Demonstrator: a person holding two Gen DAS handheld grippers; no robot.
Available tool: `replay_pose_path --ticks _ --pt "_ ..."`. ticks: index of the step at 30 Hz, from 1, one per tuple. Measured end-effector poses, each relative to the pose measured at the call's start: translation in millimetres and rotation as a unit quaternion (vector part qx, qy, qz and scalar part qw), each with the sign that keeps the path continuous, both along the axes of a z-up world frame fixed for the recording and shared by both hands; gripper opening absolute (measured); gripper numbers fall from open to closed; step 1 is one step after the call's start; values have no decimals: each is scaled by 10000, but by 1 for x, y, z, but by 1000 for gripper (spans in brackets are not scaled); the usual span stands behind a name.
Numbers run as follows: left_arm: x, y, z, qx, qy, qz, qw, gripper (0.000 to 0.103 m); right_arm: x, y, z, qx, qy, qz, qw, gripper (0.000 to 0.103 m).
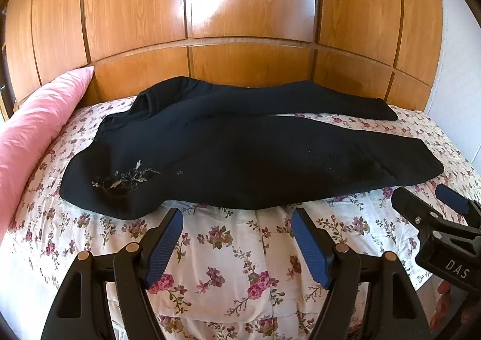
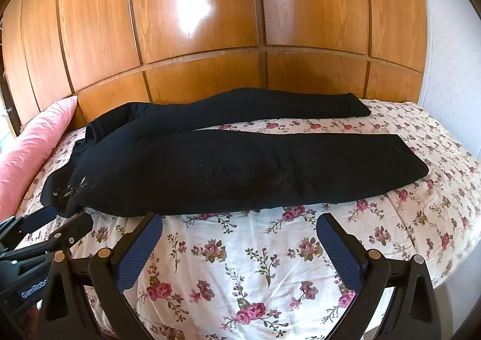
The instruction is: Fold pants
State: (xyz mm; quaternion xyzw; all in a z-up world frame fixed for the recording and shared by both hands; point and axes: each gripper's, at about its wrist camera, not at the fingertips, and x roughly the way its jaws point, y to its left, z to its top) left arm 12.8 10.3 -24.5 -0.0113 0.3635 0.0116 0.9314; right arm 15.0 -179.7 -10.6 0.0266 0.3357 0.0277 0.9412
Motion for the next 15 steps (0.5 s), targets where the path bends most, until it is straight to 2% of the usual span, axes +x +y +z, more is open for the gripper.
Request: replay_pose_path --ticks 5,8,11,14,15 --pt "6 13 -9 -284 221 68 9993 76 2 -1 -5 -36 -8 36 10000 103" --pt "12 33 -18 -913 431 120 9948 76 7 -4 -9 -69 32 56 10000 103" --pt "19 51 -31 -1628 641 35 9846 76 18 -14 -22 70 386 149 9991 103" --pt "20 64 -35 -1882 456 -40 9811 76 35 -38 -41 518 831 11 9952 103" --pt "18 70 -34 -2004 318 -23 9792 76 40 -46 -46 660 854 -67 9941 103"
